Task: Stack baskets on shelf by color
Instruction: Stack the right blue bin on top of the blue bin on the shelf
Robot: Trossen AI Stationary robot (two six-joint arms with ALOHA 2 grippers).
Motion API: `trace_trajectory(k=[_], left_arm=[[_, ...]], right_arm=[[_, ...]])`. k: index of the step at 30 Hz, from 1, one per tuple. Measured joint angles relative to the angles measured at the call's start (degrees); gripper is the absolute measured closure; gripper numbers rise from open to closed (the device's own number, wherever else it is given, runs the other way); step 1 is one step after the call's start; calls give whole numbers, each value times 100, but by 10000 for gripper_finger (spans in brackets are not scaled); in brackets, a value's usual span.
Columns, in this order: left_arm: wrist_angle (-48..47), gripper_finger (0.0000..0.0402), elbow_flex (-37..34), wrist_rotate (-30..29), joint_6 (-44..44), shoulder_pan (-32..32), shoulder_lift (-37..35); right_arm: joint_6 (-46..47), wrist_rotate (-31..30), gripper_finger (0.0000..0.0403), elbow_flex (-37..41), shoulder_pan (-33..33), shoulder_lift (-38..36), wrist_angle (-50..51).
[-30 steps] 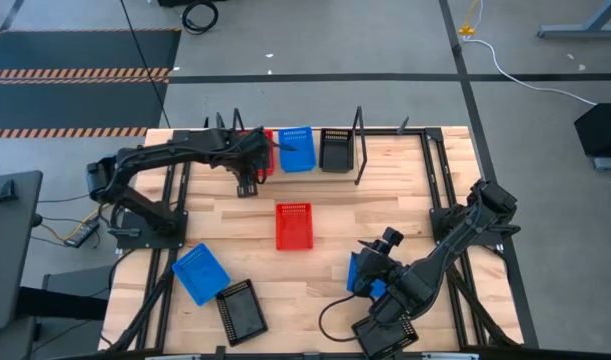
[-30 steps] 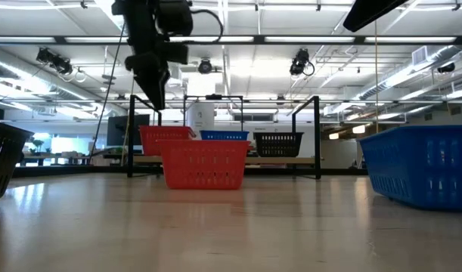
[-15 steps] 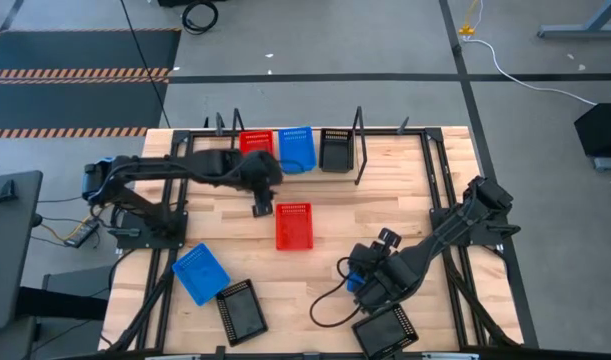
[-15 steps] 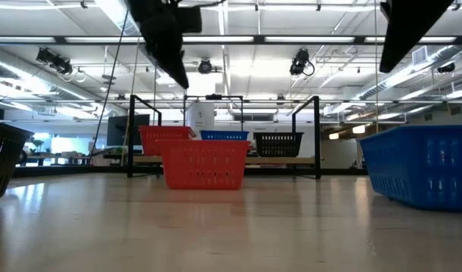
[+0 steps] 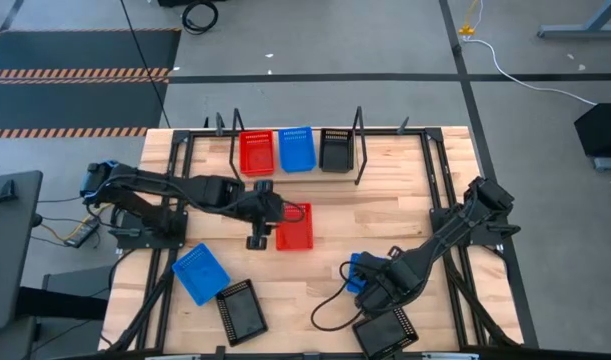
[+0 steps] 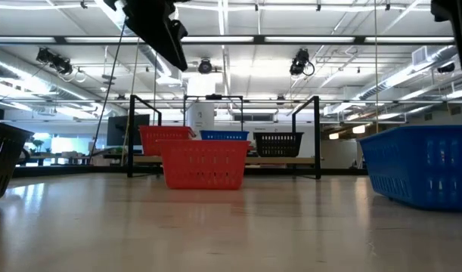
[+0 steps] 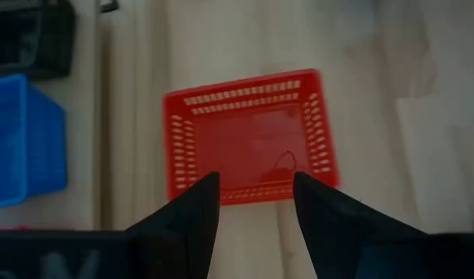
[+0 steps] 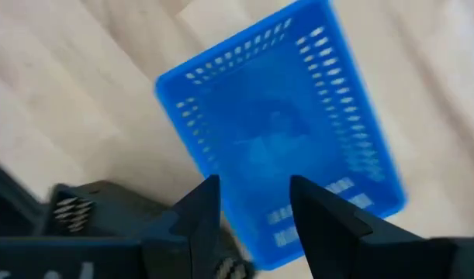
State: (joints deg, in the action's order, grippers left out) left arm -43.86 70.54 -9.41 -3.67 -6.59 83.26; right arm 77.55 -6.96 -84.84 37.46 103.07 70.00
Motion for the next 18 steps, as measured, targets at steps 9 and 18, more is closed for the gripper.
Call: trace_trajectory(k=[9, 18], left_arm=[[1004, 230, -142, -353, -4, -249, 2], [2202, 230, -1042, -726, -275, -322, -24]], right_arm=[[461, -149, 240, 0, -210, 0, -702], [591, -462, 240, 0, -788, 70, -844]])
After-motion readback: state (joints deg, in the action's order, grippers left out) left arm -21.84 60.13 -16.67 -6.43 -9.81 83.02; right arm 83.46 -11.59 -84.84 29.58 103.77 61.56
